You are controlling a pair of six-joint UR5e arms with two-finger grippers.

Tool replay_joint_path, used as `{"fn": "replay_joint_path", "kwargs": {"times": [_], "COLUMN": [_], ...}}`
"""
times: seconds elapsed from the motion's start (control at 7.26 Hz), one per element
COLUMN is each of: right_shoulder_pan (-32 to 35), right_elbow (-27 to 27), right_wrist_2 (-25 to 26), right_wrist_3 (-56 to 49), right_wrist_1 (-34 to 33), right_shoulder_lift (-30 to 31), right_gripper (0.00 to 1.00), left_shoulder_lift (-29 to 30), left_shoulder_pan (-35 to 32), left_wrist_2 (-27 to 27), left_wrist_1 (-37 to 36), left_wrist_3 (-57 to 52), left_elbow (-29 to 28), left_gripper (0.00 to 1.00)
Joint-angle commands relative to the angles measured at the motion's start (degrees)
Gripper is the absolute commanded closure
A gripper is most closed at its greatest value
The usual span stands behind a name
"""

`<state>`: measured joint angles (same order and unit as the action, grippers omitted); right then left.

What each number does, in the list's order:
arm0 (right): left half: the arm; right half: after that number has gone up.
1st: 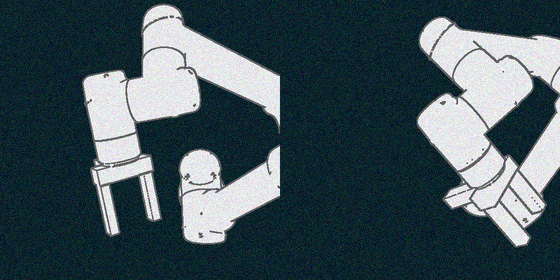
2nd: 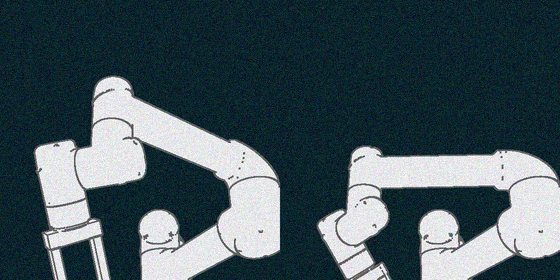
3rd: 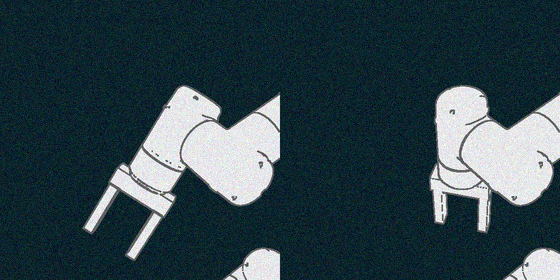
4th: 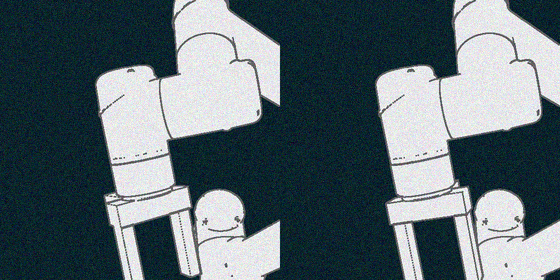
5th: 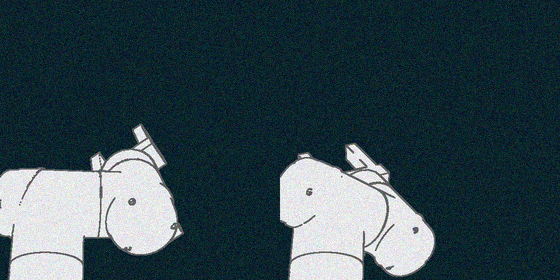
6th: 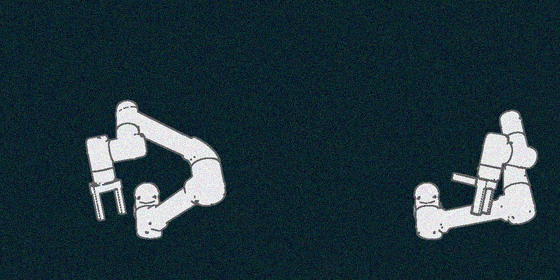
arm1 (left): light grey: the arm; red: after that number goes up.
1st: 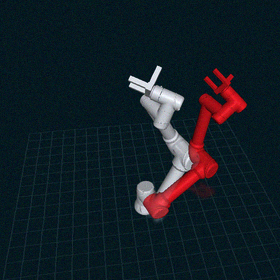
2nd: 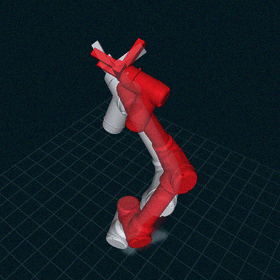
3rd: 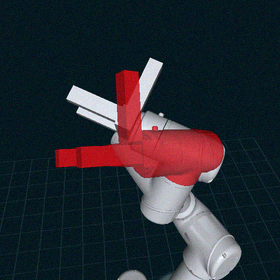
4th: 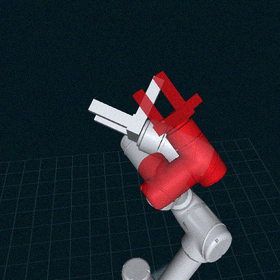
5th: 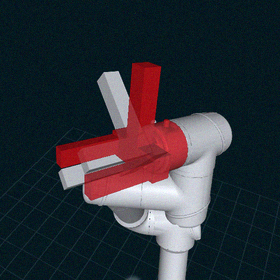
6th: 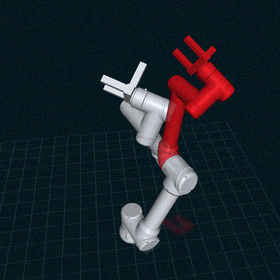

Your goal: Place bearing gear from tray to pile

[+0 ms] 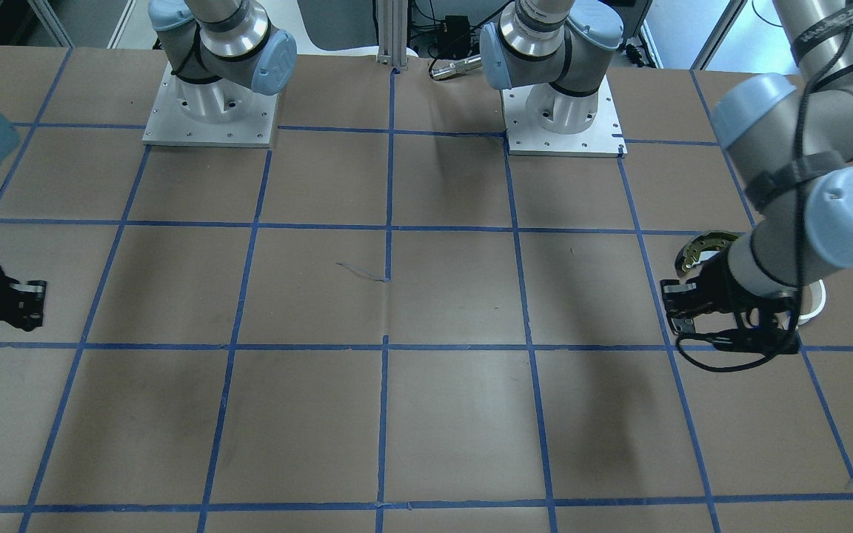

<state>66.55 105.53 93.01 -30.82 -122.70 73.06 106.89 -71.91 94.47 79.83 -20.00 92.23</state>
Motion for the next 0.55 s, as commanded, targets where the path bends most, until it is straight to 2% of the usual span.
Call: {"fn": "replay_joint_path", "kwargs": {"times": [0.0, 0.14, 0.41], "right_shoulder_pan": [19.5, 27.9, 40.7], "right_elbow": [0.8, 0.8, -0.7], "right_wrist_2": [0.2, 0.0, -1.6], "right_wrist_3": [21.3, 32.6, 53.0], "right_wrist_1": [0.0, -0.7, -1.0], "right_shoulder_lift": [0.8, 0.5, -2.7], "right_gripper": [1.00, 1.00, 1.00], "left_shoulder_lift": [0.7, 1.5, 2.6], "left_shoulder_pan": [11.6, 14.7, 15.5], "left_wrist_2": [0.1, -0.2, 0.1], "left_wrist_1": [-1.6, -3.9, -4.1], "left_wrist_3": [-10.7, -13.4, -16.8], "left_elbow": [3.5, 5.0, 5.3], "left_gripper": [1.00, 1.00, 1.00]}}
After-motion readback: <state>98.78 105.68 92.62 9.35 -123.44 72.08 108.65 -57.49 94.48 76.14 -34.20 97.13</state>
